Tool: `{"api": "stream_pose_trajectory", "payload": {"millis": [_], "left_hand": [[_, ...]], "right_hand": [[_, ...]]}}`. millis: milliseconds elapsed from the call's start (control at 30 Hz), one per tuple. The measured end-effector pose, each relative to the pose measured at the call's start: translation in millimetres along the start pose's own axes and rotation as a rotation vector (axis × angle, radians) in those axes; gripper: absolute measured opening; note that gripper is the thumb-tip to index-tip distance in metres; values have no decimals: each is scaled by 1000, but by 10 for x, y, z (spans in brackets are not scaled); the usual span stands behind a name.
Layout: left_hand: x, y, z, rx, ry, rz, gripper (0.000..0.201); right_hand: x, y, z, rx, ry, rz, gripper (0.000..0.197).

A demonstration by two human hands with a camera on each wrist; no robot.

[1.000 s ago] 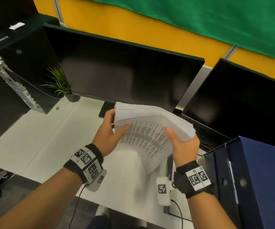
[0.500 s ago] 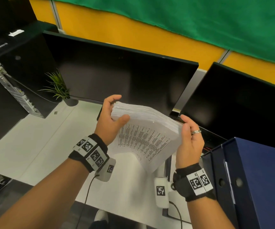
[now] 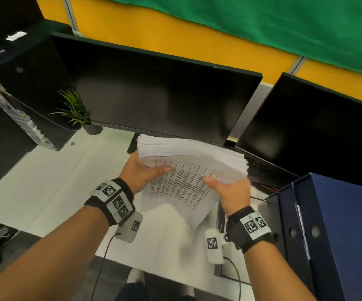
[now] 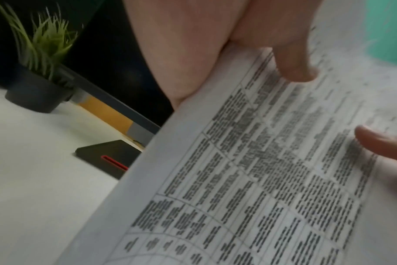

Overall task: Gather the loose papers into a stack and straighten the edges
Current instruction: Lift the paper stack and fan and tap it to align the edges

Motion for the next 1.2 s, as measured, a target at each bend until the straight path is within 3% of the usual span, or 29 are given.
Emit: {"api": "stream_pose_trajectory", "payload": {"millis": [200, 300, 333, 400, 467, 500, 567, 633, 667, 733, 800, 867, 900, 967, 1033, 1133, 1200], "left_hand": [[124, -36, -66, -45, 82, -1, 40], [-57, -7, -36, -108, 21, 68, 49], [-214, 31, -36, -202, -66, 128, 60], [-570, 146, -21, -390, -390, 384, 94], [-895, 195, -11, -369, -650, 780, 109], [-972, 206, 17, -304, -683, 907, 98], [-1039, 197, 36, -198, -660, 943, 47], [-945, 272, 61, -156, -567, 747, 26], [-880, 326, 61, -172, -506, 648, 22], [-729, 471, 70, -215, -403, 461, 17], [-579, 656, 77, -240, -252, 235, 28], [-437, 779, 94, -236, -136, 127, 31], [-350, 816, 114, -234, -100, 117, 32], [-204, 798, 141, -260, -37, 93, 30], [-79, 706, 119, -349, -25, 97, 28], [52, 545, -33, -481, -151, 176, 28], [251, 501, -156, -506, -162, 168, 30]], "right_hand": [[-186, -112, -41, -75, -137, 59, 39], [-68, -150, -6, -42, -106, 34, 32], [26, -160, 18, -21, -61, -10, 30], [244, -222, 77, 16, 70, -160, 25], [469, -339, 102, 60, 284, -398, 14], [574, -427, 96, 88, 426, -518, 15], [695, -603, 105, 125, 627, -661, 13], [734, -669, 126, 60, 699, -666, 18], [686, -632, 143, -43, 711, -663, 36], [518, -412, 182, -332, 675, -630, 80], [212, -124, 260, -524, 462, -504, 112], [-71, 60, 351, -434, 126, -273, 126], [-160, 106, 397, -316, -14, -143, 122], [-194, 98, 429, -108, -189, -32, 83], [-164, 78, 395, -83, -209, -41, 46], [-124, 33, 225, -157, -82, -14, 40], [-251, -1, 48, -179, -38, -40, 38]]}}
Point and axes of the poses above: each hand's wrist, its own z-axis towards the middle knuckle, its own y-axis out of the back of the hand, x = y × z, the point moved 2 cm from there along z, towards the middle knuckle, and after that the axes turned 9 degrees about -x, right-handed, at the moved point
